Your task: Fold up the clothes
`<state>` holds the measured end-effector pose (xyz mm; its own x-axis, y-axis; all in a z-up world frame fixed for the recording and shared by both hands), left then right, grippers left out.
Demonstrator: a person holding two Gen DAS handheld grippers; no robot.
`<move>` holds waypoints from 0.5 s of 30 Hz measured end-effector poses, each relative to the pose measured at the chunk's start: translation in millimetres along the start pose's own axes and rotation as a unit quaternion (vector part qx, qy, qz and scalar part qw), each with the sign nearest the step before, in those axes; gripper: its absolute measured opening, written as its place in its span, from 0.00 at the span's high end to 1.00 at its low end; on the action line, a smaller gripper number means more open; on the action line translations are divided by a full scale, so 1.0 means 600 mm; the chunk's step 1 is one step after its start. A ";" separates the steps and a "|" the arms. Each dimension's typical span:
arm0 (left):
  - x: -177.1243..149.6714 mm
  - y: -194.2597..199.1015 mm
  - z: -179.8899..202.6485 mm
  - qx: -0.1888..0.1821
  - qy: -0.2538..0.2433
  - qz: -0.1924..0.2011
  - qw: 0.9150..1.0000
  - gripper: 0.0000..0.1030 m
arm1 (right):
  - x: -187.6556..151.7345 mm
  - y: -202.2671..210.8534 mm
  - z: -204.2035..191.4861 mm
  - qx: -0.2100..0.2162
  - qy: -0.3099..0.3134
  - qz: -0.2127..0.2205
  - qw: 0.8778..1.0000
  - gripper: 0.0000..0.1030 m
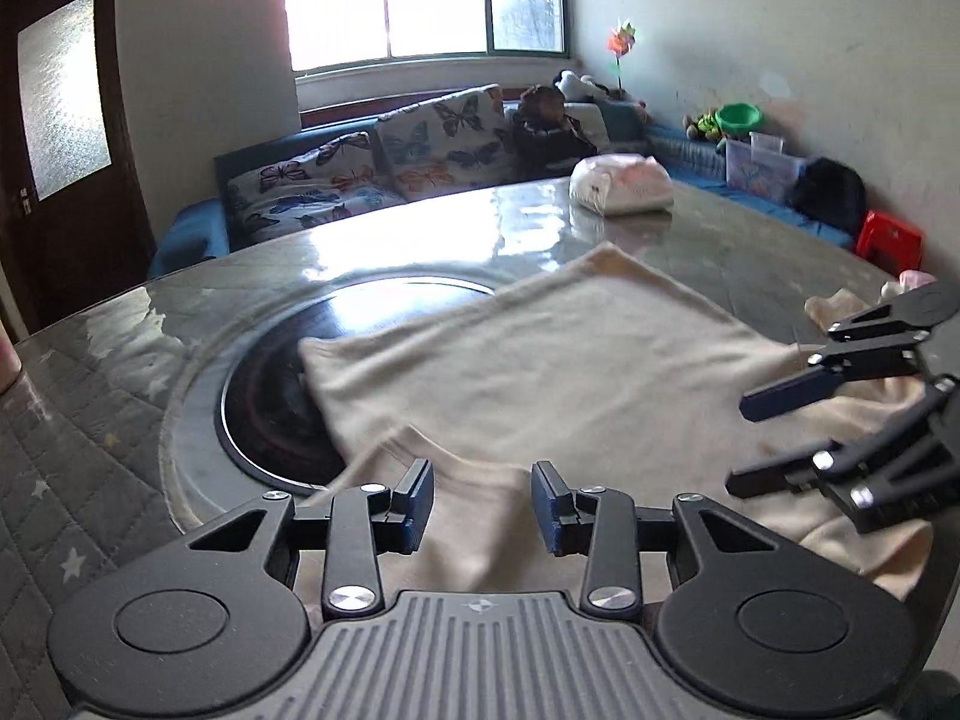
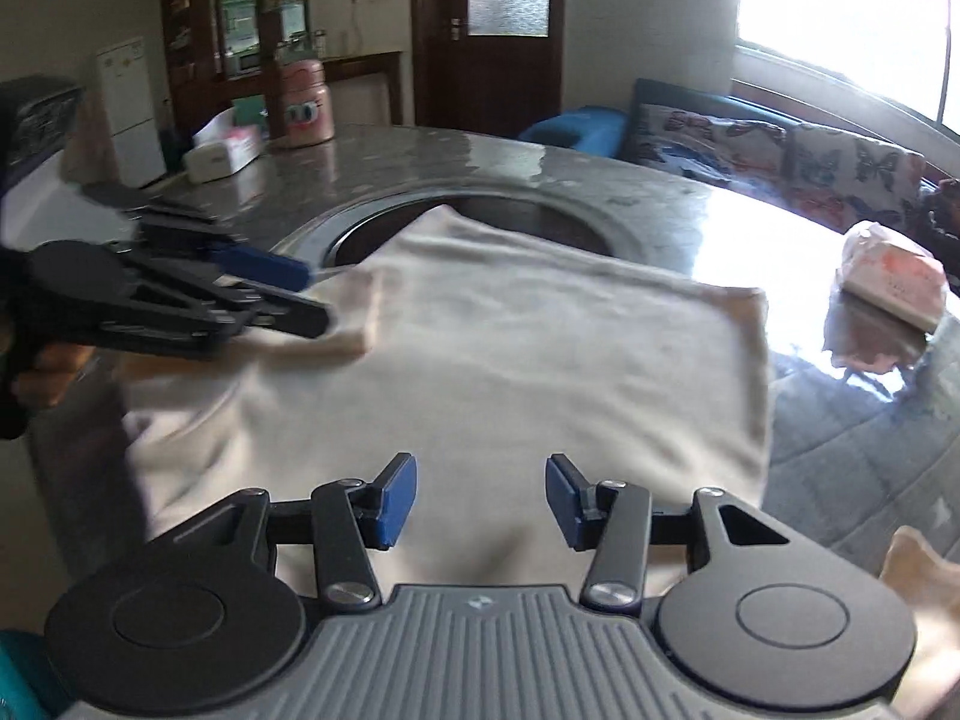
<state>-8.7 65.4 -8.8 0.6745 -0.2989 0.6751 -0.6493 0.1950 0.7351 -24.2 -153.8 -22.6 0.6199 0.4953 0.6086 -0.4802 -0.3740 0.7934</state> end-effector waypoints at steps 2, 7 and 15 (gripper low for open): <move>-0.001 -0.009 0.002 0.001 0.002 -0.005 1.000 0.62 | -0.010 0.005 -0.012 -0.004 0.005 0.003 1.000 0.50; -0.011 -0.024 -0.001 0.001 0.002 -0.016 1.000 0.62 | -0.032 0.015 -0.029 -0.011 0.007 0.001 1.000 0.49; -0.023 -0.013 -0.013 -0.013 0.020 0.000 1.000 0.89 | -0.045 0.030 -0.033 -0.016 -0.003 0.009 1.000 0.45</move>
<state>-10.0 75.4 -23.5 0.6879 -0.2620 0.6769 -0.6403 0.2202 0.7359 -61.8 -158.3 -25.0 0.6143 0.4843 0.6230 -0.5106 -0.3580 0.7818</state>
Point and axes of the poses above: each gripper's, at about its wrist camera, not at the fingertips, and y roughly against the way its jaws point, z to its right, x to its top, the point moved 1 cm from there along -y, roughly the way its jaws point, and after that the axes turned 10 degrees about -z, right-handed, at the moved point
